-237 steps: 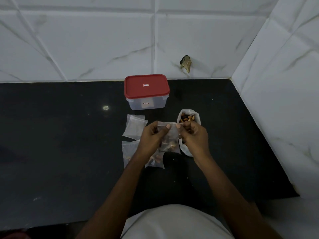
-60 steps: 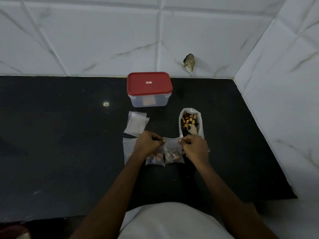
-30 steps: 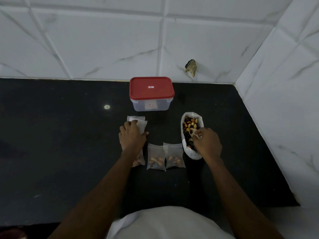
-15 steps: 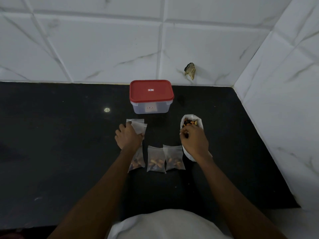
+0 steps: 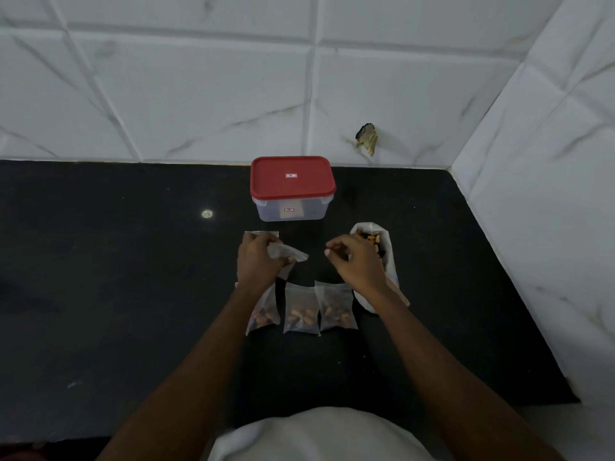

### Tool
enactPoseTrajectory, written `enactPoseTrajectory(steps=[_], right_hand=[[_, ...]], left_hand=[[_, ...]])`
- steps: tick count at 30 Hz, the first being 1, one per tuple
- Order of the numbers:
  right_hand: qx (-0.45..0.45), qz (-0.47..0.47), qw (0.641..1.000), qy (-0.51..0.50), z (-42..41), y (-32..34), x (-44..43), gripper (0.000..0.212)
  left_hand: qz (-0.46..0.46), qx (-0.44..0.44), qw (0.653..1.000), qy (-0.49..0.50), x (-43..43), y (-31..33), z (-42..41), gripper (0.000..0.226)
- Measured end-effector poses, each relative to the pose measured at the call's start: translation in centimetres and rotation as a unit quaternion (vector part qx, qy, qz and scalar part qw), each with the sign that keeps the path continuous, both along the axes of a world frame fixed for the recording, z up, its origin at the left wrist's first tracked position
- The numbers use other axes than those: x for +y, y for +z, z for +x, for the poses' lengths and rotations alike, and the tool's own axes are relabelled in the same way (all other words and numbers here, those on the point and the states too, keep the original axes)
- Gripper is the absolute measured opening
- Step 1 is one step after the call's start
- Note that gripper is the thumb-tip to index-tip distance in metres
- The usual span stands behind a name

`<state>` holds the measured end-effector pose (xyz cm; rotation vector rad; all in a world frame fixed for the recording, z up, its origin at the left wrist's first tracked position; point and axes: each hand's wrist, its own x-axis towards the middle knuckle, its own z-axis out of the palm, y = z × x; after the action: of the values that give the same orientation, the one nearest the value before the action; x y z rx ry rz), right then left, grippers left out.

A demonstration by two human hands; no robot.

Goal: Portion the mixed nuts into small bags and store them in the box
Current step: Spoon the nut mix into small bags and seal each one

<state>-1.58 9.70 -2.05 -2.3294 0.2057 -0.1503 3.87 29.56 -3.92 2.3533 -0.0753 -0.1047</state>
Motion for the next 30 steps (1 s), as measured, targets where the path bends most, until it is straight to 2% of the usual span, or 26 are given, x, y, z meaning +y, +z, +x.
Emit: enactPoseTrajectory(steps=[5,10,14,16,18,20,22,25,30], right_hand=[[0.02,0.076,0.995,0.068,0.3,1.5,1.2,0.027],[0.034,0.125,0.991,0.032,0.4,1.5,0.9,0.013],[0.033,0.18,0.982,-0.039,0.2,1.7,0.5,0.009],[0.036,0.202,0.977,-0.053,0.1,1.8,0.2,0.008],[0.039,0.212,0.975,-0.05,-0.1,1.8,0.3,0.004],[0.037,0.207,0.977,-0.039,-0.3,1.9,0.6,0.004],[0.024,0.201,0.979,-0.03,-0.5,2.2,1.0,0.006],[0.022,0.208,0.978,-0.012,-0.7,2.5,1.2,0.007],[0.061,0.268,0.962,-0.006,-1.0,3.1,1.1,0.01]], left_hand=[[-0.089,-0.015,0.992,-0.087,-1.7,2.6,-0.3,0.029],[-0.079,-0.008,0.988,-0.134,-2.3,3.7,-0.3,0.062],[-0.044,-0.084,0.995,-0.043,-2.3,3.1,-1.0,0.067],[-0.021,-0.118,0.993,0.001,-2.5,2.8,-1.7,0.056],[-0.039,-0.126,0.991,0.005,-2.9,2.7,-2.2,0.034],[-0.137,-0.061,0.988,-0.03,-3.3,3.1,-2.6,0.016],[-0.237,0.013,0.971,-0.043,-3.7,3.5,-3.0,0.011],[-0.303,0.049,0.951,-0.032,-3.6,3.5,-3.0,0.011],[-0.366,0.104,0.922,-0.071,-2.9,4.1,-3.0,0.009]])
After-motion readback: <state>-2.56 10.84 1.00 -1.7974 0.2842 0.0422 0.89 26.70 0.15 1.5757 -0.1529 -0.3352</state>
